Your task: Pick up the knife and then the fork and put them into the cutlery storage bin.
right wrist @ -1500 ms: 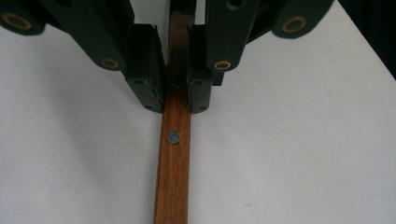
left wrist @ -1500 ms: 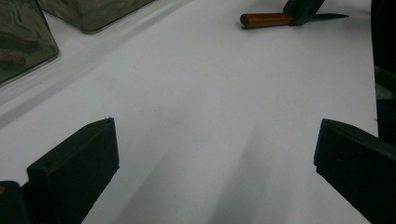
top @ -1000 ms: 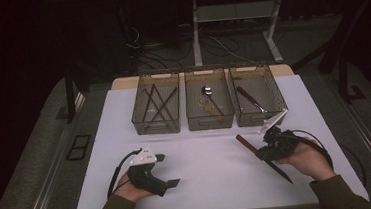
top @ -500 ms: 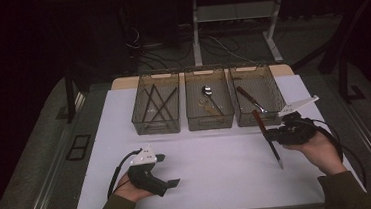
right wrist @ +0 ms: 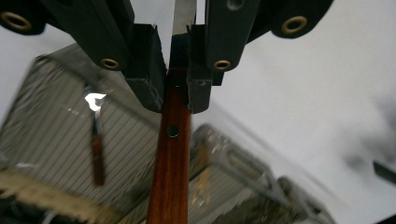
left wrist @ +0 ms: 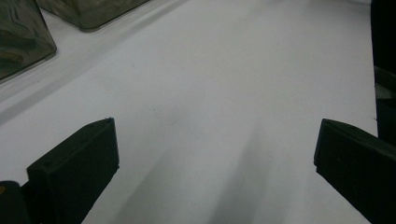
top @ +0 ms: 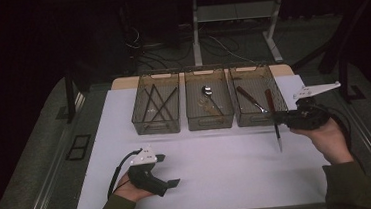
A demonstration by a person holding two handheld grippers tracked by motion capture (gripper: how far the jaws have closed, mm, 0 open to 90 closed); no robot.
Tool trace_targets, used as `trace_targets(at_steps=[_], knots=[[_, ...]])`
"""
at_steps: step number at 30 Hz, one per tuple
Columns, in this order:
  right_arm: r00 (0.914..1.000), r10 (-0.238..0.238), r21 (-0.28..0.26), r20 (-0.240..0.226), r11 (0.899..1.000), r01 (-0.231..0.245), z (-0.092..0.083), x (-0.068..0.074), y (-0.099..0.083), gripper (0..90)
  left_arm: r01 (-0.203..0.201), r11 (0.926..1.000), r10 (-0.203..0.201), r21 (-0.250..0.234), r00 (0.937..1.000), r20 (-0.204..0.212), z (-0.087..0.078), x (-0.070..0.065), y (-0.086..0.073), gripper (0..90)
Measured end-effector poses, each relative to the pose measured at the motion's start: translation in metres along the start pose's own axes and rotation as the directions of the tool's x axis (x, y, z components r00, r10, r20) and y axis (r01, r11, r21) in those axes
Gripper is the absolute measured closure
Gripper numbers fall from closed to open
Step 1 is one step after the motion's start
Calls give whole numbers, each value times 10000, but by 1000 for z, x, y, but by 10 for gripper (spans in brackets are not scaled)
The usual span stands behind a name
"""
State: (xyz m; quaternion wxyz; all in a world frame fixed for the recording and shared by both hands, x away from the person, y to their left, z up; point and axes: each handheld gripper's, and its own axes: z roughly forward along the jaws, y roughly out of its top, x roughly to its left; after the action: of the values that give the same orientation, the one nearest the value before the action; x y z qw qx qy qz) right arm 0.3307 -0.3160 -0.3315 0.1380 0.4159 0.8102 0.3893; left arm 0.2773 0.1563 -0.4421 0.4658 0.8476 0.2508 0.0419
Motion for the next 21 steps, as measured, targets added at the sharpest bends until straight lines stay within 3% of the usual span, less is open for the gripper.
trace_targets(at_steps=[11,21], knots=[[9971,192,-982,737,9951,-119,-13,-24,55,774,14,10000,-14,16,10000,5,0,0,0,0],[9863,218,-947,1634,9955,-63,10,-48,93,773,85,10000,-84,-52,9999,55,-1,0,0,0]])
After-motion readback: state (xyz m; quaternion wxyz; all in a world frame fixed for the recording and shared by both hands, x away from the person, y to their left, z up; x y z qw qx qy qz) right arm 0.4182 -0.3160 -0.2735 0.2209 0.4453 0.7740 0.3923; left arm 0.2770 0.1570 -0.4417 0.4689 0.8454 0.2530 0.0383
